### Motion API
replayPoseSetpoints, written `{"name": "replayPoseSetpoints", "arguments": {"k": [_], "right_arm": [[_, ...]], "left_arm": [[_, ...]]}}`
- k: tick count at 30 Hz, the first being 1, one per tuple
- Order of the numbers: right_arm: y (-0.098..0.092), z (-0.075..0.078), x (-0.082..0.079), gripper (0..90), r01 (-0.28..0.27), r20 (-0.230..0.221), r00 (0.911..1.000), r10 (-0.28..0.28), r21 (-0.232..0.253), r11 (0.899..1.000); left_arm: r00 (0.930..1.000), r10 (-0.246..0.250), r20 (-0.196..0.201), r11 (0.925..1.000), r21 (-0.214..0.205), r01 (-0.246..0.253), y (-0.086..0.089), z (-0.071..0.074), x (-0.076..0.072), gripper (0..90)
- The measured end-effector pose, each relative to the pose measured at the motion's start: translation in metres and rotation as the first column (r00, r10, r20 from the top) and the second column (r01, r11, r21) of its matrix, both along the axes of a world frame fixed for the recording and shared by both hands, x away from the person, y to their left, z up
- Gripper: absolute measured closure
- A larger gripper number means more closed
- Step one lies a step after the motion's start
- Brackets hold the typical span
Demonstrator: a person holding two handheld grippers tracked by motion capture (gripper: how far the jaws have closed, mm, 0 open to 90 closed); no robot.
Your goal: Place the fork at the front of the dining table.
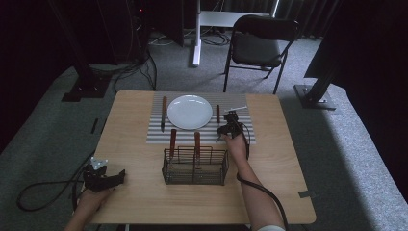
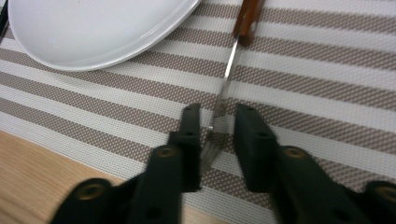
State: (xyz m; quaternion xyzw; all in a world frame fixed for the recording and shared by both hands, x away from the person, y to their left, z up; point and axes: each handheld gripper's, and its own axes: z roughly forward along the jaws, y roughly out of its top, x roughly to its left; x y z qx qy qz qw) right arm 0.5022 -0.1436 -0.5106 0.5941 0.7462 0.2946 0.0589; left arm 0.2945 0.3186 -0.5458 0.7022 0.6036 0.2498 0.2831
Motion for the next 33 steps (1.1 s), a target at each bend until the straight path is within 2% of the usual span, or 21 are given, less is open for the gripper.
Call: {"name": "replayPoseSetpoints", "arguments": {"k": [1, 4, 6, 9, 11, 13, 15, 16, 18, 19, 21, 22, 23, 25, 26, 27, 30, 33], "right_arm": [[0.0, 0.0, 0.001, 80.3, 0.008, -0.005, 1.0, -0.008, 0.007, 1.0], [-0.002, -0.001, 0.003, 84.4, 0.044, 0.0, 0.999, -0.044, 0.031, 0.999], [-0.007, -0.003, 0.006, 87.8, 0.082, -0.002, 0.9967, -0.082, 0.065, 0.995], [-0.017, -0.01, 0.012, 87.8, 0.128, -0.017, 0.9917, -0.127, 0.155, 0.98], [-0.021, -0.014, 0.016, 87.5, 0.145, -0.012, 0.9892, -0.146, 0.188, 0.971], [-0.022, -0.015, 0.017, 86.8, 0.162, -0.014, 0.9866, -0.162, 0.201, 0.966], [-0.02, -0.018, 0.018, 77.3, 0.163, -0.011, 0.9865, -0.163, 0.177, 0.971], [-0.02, -0.02, 0.018, 75.2, 0.154, -0.001, 0.9877, -0.156, 0.164, 0.974], [-0.022, -0.02, 0.018, 64.6, 0.146, 0.002, 0.9888, -0.149, 0.188, 0.971], [-0.02, -0.018, 0.018, 57.9, 0.133, 0.01, 0.9905, -0.137, 0.174, 0.976], [-0.016, -0.015, 0.016, 53.2, 0.091, 0.031, 0.995, -0.095, 0.113, 0.989], [-0.016, -0.015, 0.016, 53.2, 0.091, 0.031, 0.995, -0.095, 0.113, 0.989], [-0.014, -0.012, 0.013, 45.6, 0.066, 0.062, 0.9955, -0.072, 0.087, 0.994], [-0.016, -0.01, 0.011, 35.2, 0.071, 0.074, 0.9942, -0.079, 0.1, 0.992], [-0.018, -0.01, 0.011, 26.2, 0.075, 0.065, 0.9944, -0.083, 0.12, 0.99], [-0.019, -0.01, 0.011, 21.0, 0.074, 0.05, 0.9954, -0.081, 0.129, 0.989], [-0.016, -0.009, 0.008, 21.5, 0.046, 0.049, 0.9976, -0.05, 0.074, 0.996], [-0.014, -0.009, 0.003, 24.4, -0.002, 0.045, 0.999, -0.002, 0.093, 0.996]], "left_arm": [[1.0, 0.0, 0.0, 1.0, 0.0, 0.0, 0.0, 0.0, 0.0, 7.4], [1.0, 0.0, 0.0, 1.0, 0.0, 0.0, 0.0, 0.0, 0.0, 7.4], [1.0, 0.0, 0.0, 1.0, 0.0, 0.0, 0.0, 0.0, 0.0, 7.4], [1.0, 0.0, 0.0, 1.0, 0.0, 0.0, 0.0, 0.0, 0.0, 7.5], [1.0, 0.0, 0.0, 1.0, 0.0, 0.0, 0.0, 0.0, 0.0, 7.4], [1.0, 0.0, 0.0, 1.0, 0.0, 0.0, 0.0, 0.0, 0.0, 7.4], [1.0, 0.0, 0.0, 1.0, 0.0, 0.0, 0.0, 0.0, 0.0, 7.4], [1.0, 0.0, 0.0, 1.0, 0.0, 0.0, 0.0, 0.0, 0.0, 7.4], [1.0, 0.0, 0.0, 1.0, 0.0, 0.0, 0.0, 0.0, 0.0, 7.4], [1.0, 0.0, 0.0, 1.0, 0.0, 0.0, 0.0, 0.0, 0.0, 7.4], [1.0, 0.0, 0.0, 1.0, 0.0, 0.0, 0.0, 0.0, 0.0, 7.4], [1.0, 0.0, 0.0, 1.0, 0.0, 0.0, 0.0, 0.0, 0.0, 7.4], [1.0, 0.0, 0.0, 1.0, 0.0, 0.0, 0.0, 0.0, 0.0, 7.4], [1.0, 0.0, 0.0, 1.0, 0.0, 0.0, 0.0, 0.0, 0.0, 7.4], [1.0, 0.0, 0.0, 1.0, 0.0, 0.0, 0.0, 0.0, 0.0, 7.4], [1.0, 0.0, 0.0, 1.0, 0.0, 0.0, 0.0, 0.0, 0.0, 7.4], [1.0, 0.0, 0.0, 1.0, 0.0, 0.0, 0.0, 0.0, 0.0, 7.4], [1.0, 0.0, 0.0, 1.0, 0.0, 0.0, 0.0, 0.0, 0.0, 7.4]]}}
